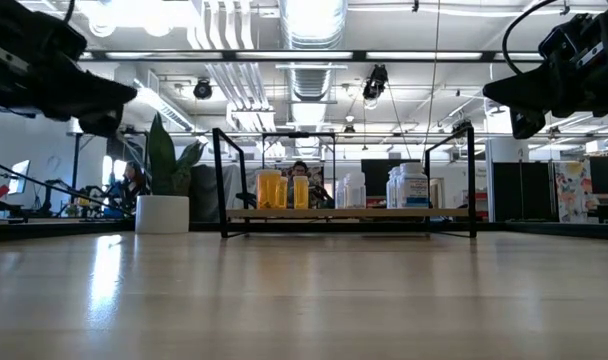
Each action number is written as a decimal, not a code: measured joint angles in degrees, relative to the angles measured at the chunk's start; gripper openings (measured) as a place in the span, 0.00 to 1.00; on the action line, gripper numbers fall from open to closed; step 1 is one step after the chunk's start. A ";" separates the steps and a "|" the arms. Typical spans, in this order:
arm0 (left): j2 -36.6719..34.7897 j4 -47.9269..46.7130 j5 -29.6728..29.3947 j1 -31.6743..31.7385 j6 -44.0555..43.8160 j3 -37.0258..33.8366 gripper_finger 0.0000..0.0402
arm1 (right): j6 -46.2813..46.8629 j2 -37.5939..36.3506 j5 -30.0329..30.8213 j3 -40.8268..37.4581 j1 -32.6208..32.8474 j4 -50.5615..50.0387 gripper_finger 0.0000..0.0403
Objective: Pick and place medicine bottles onto shelf by color
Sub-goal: Return to Home Position
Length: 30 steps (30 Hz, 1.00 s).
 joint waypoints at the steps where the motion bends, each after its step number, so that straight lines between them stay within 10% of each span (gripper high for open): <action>1: -0.85 0.00 -0.01 -0.01 -0.07 0.00 0.00 | 0.01 0.00 0.00 0.00 0.00 0.00 0.02; 30: -3.18 8.04 -6.66 0.29 1.47 0.00 0.00 | 0.00 -0.02 0.00 0.00 0.00 -0.08 0.02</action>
